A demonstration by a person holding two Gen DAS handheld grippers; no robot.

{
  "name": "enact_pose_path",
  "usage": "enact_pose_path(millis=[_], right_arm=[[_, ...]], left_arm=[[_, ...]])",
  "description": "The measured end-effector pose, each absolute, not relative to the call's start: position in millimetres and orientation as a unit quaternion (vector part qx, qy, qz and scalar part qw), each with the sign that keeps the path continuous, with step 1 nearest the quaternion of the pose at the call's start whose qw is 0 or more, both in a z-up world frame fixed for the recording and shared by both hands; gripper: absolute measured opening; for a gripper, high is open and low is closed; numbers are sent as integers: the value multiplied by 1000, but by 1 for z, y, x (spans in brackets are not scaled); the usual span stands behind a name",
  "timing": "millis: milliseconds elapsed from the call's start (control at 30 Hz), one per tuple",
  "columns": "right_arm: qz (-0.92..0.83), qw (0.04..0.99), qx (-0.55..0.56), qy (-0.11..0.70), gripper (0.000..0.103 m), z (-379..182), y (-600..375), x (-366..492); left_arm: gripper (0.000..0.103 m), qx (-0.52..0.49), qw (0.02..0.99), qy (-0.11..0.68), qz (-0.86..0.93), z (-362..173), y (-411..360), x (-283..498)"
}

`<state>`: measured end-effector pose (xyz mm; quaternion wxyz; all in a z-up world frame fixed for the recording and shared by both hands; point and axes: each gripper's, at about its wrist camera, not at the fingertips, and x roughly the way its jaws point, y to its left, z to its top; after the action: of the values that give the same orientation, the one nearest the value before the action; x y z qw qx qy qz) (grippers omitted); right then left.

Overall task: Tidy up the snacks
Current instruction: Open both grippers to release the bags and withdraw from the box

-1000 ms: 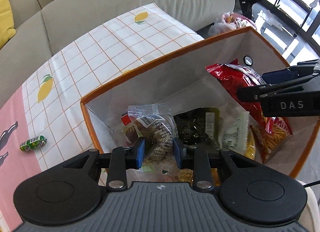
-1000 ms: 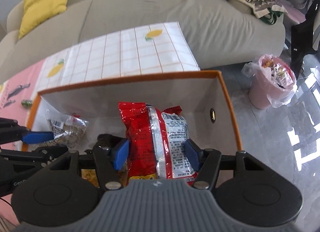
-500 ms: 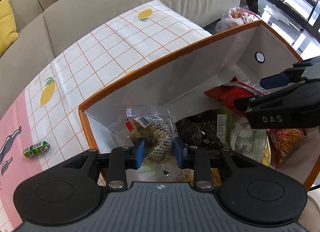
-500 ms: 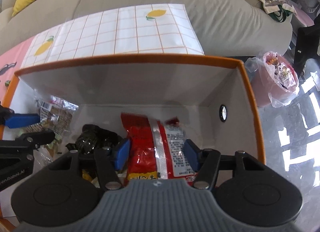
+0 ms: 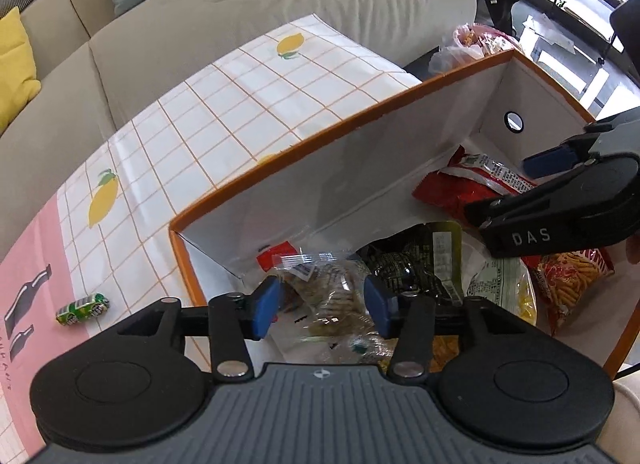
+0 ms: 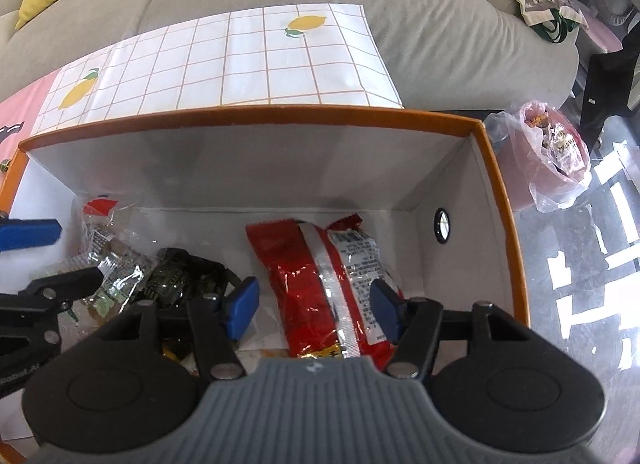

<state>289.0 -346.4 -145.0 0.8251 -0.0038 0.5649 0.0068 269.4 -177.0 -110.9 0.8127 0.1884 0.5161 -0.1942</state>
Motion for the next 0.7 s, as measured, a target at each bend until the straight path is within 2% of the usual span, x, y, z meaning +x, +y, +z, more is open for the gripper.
enact_pose_path(millis=[67, 367, 700], right_arm=[[3, 828, -4, 561, 84, -143, -346, 288], [-5, 836, -9, 548, 85, -132, -344, 278], [-21, 864, -3, 503, 92, -92, -335, 249]], left_arm=[[64, 186, 816, 513, -193, -107, -176, 268], [66, 168, 827, 500, -197, -89, -169, 254], [67, 136, 849, 469, -202, -55, -148, 231]])
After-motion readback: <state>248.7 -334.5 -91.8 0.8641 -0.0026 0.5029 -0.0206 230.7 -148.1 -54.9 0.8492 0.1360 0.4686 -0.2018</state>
